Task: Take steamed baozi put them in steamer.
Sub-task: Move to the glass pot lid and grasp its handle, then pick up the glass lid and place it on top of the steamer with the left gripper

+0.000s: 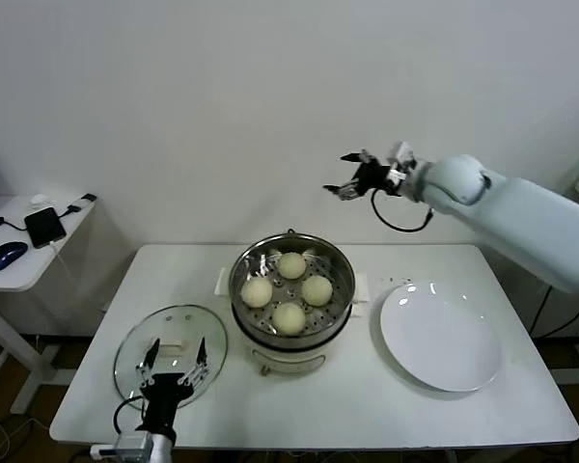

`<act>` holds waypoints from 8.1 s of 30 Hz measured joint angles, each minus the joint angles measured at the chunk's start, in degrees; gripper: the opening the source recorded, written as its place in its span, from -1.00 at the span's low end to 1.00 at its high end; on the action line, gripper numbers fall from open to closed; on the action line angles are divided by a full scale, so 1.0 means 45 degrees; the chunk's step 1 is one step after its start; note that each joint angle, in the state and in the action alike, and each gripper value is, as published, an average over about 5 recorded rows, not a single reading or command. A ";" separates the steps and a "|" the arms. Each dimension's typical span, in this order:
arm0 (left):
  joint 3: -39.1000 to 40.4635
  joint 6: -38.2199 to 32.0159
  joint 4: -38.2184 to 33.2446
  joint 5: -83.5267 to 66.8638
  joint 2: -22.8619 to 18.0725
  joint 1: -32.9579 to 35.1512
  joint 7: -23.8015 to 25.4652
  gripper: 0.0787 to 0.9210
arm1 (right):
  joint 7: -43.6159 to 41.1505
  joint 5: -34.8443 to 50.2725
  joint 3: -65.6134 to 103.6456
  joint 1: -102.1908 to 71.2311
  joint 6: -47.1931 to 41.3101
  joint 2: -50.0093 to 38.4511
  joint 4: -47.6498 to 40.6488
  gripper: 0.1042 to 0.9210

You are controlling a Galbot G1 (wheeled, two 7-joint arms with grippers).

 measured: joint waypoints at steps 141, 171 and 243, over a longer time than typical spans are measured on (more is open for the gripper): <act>0.4594 0.8343 -0.0272 1.7740 0.2456 -0.6516 0.4094 -0.86 | 0.2455 -0.8560 1.8041 -2.1849 0.4348 0.6943 0.3611 0.76; 0.8268 0.9259 0.3385 2.1478 -0.1505 -0.8670 0.4498 -0.86 | 0.2744 -0.8270 1.8245 -2.1995 0.5127 0.7176 0.3173 0.76; 0.8180 0.9186 0.4245 2.1179 -0.1071 -0.8720 0.3770 -0.50 | 0.2600 -0.8978 1.8057 -2.1973 0.5590 0.7803 0.3242 0.76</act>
